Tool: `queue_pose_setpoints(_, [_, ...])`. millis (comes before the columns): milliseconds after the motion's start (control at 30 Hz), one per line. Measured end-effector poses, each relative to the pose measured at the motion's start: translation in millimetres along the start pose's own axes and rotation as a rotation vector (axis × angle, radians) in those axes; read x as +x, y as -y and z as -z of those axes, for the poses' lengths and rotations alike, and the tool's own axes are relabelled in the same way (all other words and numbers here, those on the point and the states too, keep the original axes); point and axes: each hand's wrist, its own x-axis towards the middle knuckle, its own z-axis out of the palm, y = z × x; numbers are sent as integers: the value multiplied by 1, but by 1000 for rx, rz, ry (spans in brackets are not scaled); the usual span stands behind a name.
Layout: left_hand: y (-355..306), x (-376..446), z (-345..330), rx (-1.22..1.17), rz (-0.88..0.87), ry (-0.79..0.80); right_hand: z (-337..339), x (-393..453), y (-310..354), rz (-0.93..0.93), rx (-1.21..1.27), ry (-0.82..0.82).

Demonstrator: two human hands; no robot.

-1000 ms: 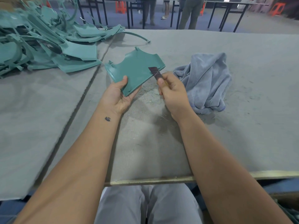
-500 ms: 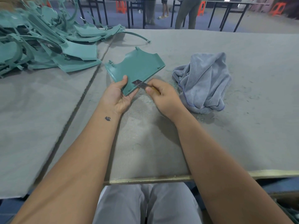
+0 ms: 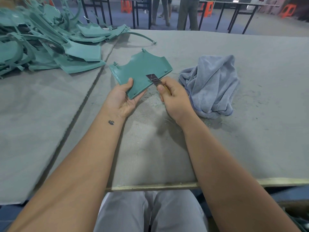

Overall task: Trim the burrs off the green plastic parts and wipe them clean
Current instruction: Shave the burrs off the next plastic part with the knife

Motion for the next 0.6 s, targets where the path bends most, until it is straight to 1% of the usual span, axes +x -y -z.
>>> queue_pose_setpoints(67, [0, 0, 0, -3, -1, 8, -1, -2, 2, 9, -20, 20])
queue_pose_setpoints(200, [1, 1, 0, -14, 5, 42, -5, -4, 4, 65, -196, 184])
queue_pose_setpoints(300, [1, 1, -1, -14, 7, 54, -5, -3, 7, 93, -199, 228])
queue_pose_setpoints(367, [0, 2, -1, -28, 9, 57, -3, -5, 9, 85, -89, 192])
queue_pose_setpoints(467, [-1, 2, -1, -38, 14, 54, 2, -5, 11, 27, 110, 28])
queue_pose_setpoints(533, [-1, 3, 0, -58, 18, 59, 3, -5, 11, 4, 84, -13])
queue_pose_setpoints(600, [-1, 4, 1, -71, 20, 61, 0, -4, 9, 2, -23, 33])
